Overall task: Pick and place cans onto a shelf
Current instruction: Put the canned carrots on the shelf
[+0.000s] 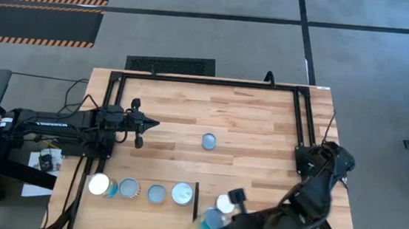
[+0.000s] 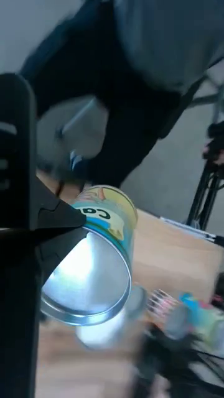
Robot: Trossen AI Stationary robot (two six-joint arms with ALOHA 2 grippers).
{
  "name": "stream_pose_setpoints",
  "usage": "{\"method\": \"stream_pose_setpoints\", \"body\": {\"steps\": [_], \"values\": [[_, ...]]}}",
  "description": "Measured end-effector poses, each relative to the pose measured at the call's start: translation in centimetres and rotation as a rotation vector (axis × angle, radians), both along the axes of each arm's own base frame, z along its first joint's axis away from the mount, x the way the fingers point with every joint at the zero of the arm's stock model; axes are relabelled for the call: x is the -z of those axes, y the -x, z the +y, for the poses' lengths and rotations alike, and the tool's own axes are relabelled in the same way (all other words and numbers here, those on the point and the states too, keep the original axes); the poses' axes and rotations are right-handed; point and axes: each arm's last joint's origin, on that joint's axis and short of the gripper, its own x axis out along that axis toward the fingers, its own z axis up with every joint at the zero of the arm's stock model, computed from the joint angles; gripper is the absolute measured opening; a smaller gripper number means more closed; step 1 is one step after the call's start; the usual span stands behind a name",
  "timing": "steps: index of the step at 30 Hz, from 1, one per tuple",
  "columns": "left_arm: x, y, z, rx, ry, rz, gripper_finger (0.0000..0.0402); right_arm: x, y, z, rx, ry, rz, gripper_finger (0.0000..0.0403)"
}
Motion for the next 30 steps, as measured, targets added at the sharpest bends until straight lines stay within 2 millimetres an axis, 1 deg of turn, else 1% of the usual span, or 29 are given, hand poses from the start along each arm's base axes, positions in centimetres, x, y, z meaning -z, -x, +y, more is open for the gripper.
{"method": "stream_pose_setpoints", "body": {"steps": [1,4,6,8,11,21,25,30], "values": [[0.0,0.0,0.0,0.0,0.0,0.003,0.0,0.2,-0.2,0.1,-0.033,0.043,-0.013,0.0001],[0.0,0.0,0.0,-0.001,0.001,0.003,0.0,1.3,-2.1,0.3,-0.099,0.156,-0.055,0.0001],[0.0,0.0,0.0,0.0,0.0,0.002,0.0,2.4,-2.7,0.3,-0.133,0.245,-0.032,0.0001],[0.0,0.0,0.0,-0.001,0.001,0.005,0.0,3.1,-3.9,0.4,-0.166,0.274,-0.044,0.0001],[0.0,0.0,0.0,0.0,0.001,0.004,0.0,4.2,-4.7,0.4,-0.2,0.323,-0.021,0.0001],[0.1,0.0,0.0,0.001,0.003,0.007,0.0,4.2,-4.8,0.5,-0.262,0.35,-0.032,0.0002],[0.1,0.0,0.0,-0.004,0.013,0.003,0.0,5.3,-5.1,0.6,-0.289,0.382,-0.022,0.0002],[0.0,0.0,0.0,-0.006,0.018,-0.001,0.0,5.3,-5.3,0.5,-0.298,0.4,-0.032,0.0002]]}}
